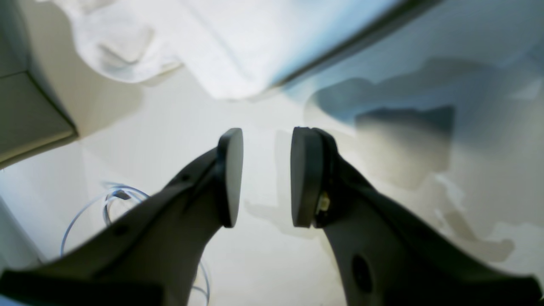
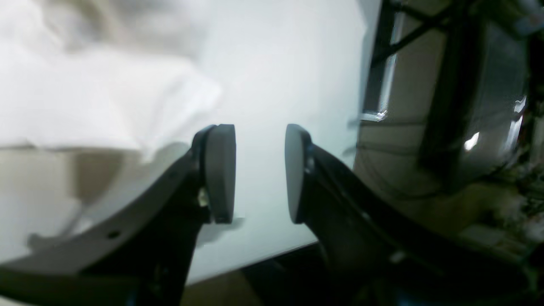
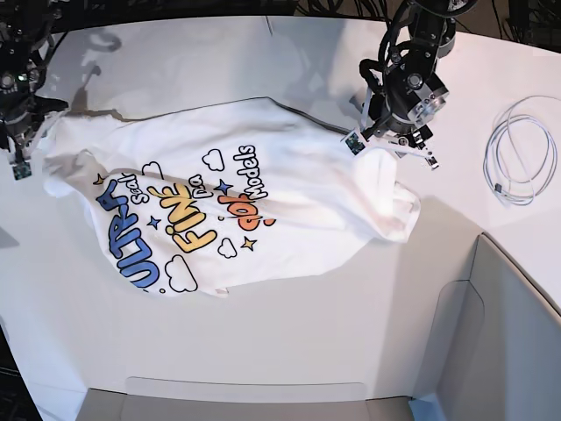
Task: Layout the t-shirt on the table in an organized manner, then fold the t-shirt properly
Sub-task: 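Raise both grippers away from the spread shirt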
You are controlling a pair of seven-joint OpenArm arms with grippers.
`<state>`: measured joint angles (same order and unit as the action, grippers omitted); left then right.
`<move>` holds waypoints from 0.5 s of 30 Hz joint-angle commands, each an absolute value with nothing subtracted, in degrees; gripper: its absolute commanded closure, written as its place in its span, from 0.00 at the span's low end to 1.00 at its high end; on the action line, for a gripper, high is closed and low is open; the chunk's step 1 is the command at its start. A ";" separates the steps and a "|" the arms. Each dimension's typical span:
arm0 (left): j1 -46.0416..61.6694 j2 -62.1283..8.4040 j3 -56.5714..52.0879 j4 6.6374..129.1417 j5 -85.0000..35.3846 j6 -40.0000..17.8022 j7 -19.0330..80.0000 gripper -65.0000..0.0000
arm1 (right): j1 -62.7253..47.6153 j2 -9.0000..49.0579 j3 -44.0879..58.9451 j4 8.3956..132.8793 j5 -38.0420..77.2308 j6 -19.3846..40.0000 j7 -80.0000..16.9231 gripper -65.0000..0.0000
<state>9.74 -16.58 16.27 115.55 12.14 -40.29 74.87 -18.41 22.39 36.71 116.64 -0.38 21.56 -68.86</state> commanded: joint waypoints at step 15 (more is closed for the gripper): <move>9.19 -16.66 16.31 116.44 12.62 -40.00 74.42 0.69 | -16.22 21.05 30.46 112.40 5.32 21.58 -68.79 1.00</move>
